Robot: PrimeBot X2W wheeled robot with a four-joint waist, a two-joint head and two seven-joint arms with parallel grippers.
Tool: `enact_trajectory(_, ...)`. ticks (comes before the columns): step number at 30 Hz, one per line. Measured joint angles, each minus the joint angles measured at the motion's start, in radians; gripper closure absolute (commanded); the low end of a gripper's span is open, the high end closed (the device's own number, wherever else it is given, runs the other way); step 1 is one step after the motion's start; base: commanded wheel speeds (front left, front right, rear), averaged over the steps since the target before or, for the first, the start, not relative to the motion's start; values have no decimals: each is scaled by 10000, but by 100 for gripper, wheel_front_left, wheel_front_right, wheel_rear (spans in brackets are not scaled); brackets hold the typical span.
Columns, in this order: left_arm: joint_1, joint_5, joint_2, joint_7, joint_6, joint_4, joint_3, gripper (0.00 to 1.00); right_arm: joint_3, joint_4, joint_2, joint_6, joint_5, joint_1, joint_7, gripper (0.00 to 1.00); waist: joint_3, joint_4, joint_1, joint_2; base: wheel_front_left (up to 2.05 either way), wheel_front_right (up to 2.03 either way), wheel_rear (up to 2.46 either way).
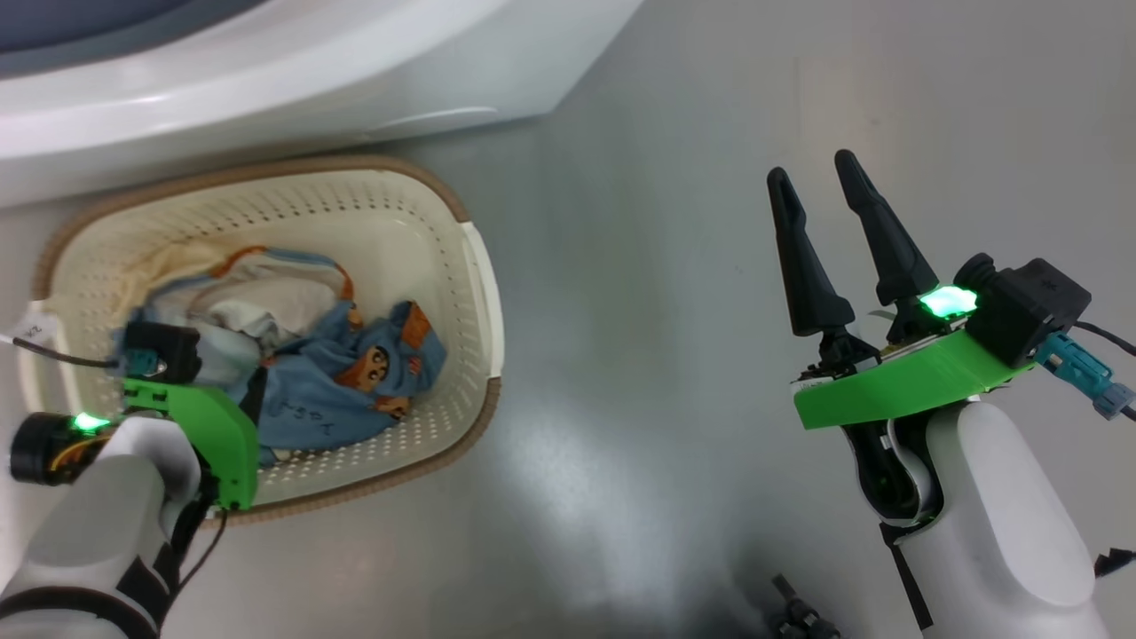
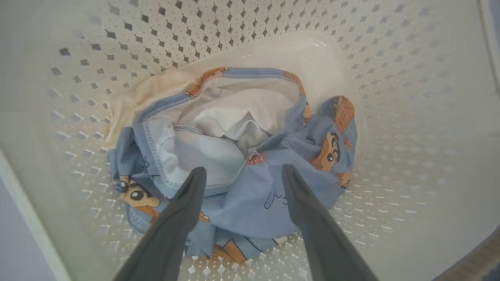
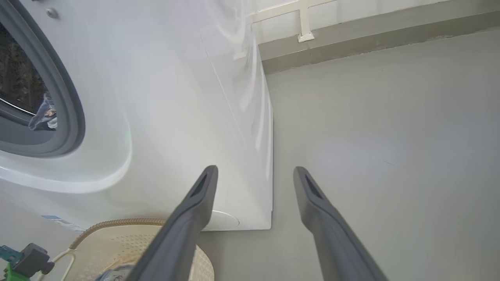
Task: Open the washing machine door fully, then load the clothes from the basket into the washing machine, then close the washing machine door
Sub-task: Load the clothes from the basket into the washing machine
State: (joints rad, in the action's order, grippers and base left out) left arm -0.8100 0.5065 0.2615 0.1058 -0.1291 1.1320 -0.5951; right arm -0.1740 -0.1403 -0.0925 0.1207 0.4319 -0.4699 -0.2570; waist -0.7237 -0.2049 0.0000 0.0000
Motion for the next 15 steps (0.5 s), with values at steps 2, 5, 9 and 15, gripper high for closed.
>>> enact_trajectory(2, -158, 15, 96, -86, 0, 215, -199, 0, -21, 13, 40, 0, 0, -70, 0, 0, -215, -154, 0, 0, 0, 0, 0)
enact_trajectory(5, -503, -96, 297, -109, 0, 451, -667, 0, -36, 69, 86, 0, 0, -78, 0, 0, -534, -376, 0, 0, 0, 0, 0)
enact_trajectory(9, -1169, -98, 514, -288, 0, 838, -1028, 0, -79, 173, 194, 0, -8, -125, 0, 0, -1097, -678, 0, 0, 0, 0, 0)
enact_trajectory(15, -1567, -98, 846, -840, 0, 1141, -1432, 0, -157, 295, 291, 0, -12, -349, 0, 0, -1720, -1022, 0, 0, 0, 0, 0)
